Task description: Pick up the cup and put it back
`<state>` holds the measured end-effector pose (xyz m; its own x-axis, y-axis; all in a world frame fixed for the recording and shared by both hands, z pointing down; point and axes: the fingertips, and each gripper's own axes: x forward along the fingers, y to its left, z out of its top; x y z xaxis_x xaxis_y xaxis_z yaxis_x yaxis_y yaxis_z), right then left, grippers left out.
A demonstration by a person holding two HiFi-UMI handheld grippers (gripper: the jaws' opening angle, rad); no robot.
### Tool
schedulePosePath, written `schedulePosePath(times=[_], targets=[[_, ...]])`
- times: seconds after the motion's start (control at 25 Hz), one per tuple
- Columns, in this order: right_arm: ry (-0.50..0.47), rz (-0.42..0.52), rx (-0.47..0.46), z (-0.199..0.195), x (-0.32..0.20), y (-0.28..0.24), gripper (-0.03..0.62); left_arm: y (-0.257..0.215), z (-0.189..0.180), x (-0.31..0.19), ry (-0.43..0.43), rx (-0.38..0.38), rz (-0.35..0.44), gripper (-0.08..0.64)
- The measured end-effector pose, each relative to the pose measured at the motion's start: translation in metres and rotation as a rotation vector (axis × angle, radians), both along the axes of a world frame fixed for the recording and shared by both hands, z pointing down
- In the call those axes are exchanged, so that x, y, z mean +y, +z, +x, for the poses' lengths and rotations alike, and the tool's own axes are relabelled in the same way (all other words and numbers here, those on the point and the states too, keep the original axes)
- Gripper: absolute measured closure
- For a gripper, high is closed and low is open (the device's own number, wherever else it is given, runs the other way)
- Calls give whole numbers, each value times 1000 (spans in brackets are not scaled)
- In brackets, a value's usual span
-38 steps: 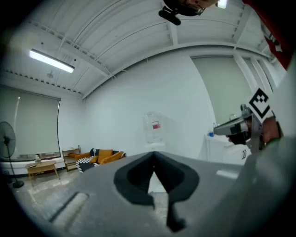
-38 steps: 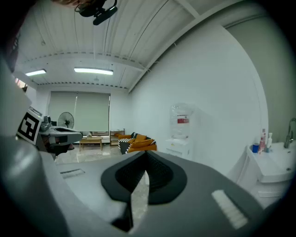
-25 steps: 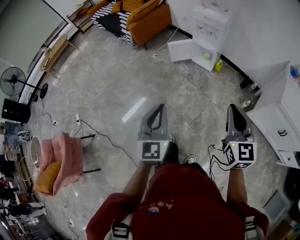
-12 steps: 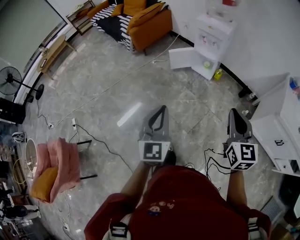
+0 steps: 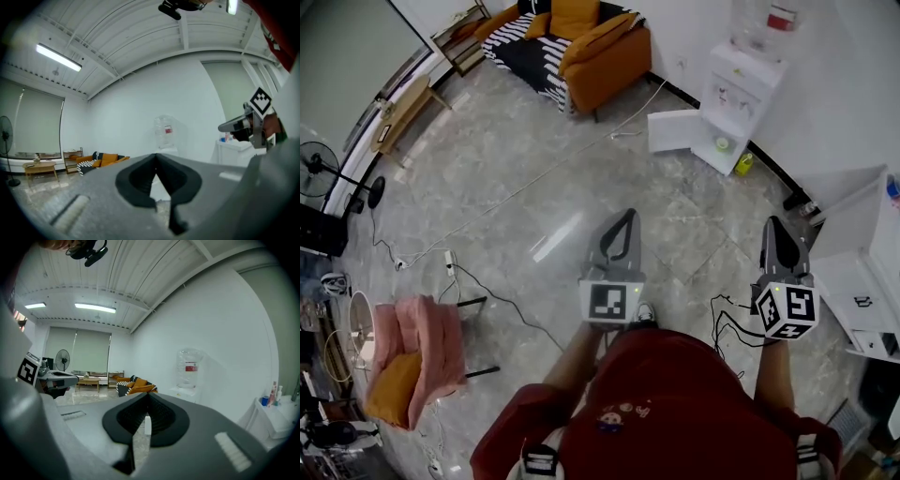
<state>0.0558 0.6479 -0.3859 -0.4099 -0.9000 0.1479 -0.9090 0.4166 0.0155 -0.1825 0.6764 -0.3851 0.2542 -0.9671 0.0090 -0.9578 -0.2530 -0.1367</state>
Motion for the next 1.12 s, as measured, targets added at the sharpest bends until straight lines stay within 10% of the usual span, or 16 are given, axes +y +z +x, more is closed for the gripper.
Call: schedulePosePath(times=[0.48, 1.12], targets=[[74, -24, -19, -47, -51, 28, 591, 16, -61, -57, 24, 27, -6, 558], [49, -59, -60, -41, -193, 44, 591, 29, -35, -189, 23, 30, -53, 558]])
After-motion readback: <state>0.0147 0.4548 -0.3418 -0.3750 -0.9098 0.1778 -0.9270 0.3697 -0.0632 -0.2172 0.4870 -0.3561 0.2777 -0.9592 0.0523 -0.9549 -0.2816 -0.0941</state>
